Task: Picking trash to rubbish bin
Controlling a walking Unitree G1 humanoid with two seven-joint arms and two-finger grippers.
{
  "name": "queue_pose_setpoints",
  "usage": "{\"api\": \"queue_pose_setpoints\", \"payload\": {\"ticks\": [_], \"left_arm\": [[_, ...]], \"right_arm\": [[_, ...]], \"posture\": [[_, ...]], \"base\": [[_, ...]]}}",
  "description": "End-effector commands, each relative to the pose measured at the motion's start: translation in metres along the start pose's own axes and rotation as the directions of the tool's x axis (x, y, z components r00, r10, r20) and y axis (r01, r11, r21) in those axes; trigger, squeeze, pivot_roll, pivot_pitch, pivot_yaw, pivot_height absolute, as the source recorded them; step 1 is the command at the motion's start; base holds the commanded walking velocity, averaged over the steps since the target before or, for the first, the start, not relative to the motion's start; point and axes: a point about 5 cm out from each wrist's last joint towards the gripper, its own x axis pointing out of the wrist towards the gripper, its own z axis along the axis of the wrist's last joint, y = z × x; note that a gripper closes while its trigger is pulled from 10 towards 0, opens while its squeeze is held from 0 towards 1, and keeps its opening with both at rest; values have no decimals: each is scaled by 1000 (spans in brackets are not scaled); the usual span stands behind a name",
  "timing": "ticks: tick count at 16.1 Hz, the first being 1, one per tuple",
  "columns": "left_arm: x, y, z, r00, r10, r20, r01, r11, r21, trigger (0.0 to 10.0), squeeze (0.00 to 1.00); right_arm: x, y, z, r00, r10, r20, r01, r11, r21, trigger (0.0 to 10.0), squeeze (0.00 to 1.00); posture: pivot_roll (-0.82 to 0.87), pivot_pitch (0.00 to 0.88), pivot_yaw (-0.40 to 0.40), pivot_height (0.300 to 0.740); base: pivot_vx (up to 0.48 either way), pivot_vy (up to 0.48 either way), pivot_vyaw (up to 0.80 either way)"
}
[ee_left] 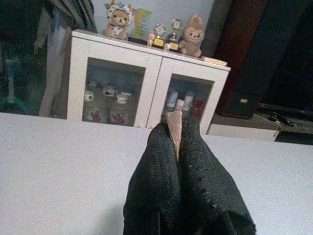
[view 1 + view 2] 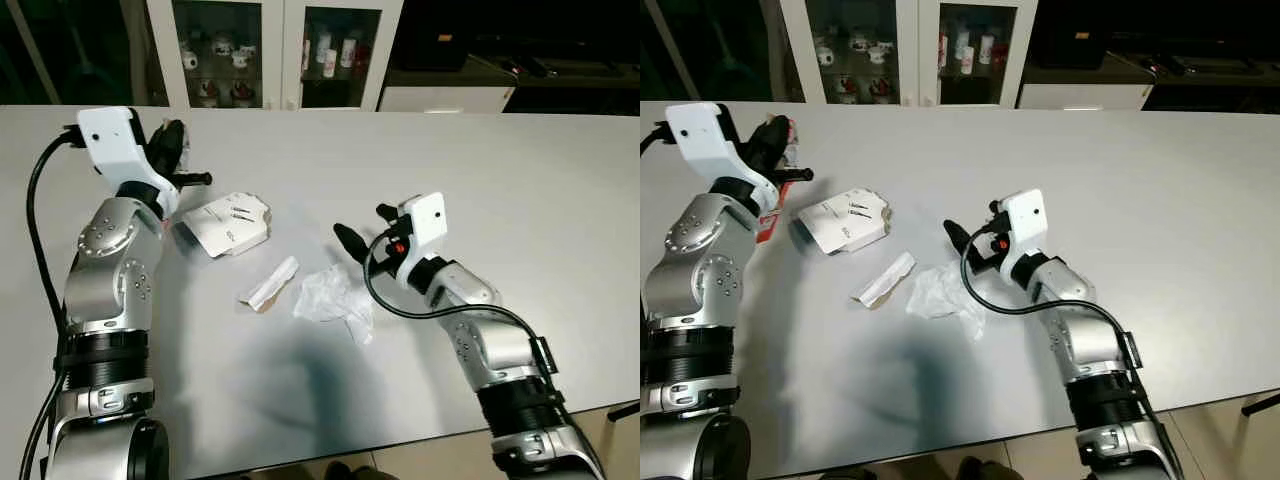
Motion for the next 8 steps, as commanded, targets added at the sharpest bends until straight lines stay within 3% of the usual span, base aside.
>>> {"api": "queue_pose_setpoints", "payload": {"ticks": [1,5,8], "left_arm": [[0,-3,0,1000,-5,5,5,1000,15,10000,0],[1,-3,1,1000,0,11,0,1000,18,10000,0],[2,-2,2,1000,0,16,0,1000,15,10000,0]], "right_arm": [[-4,-2,7,999,31,21,-31,1000,0,10000,1000],[-5,11,19,984,170,62,-170,985,-4,10000,1000],[1,18,23,977,194,93,-197,980,29,10000,1000]], "posture": [[7,48,-99,740],[8,58,-101,740],[11,57,-103,740]], "base": [[0,0,0],[0,0,0],[0,0,0]]}}
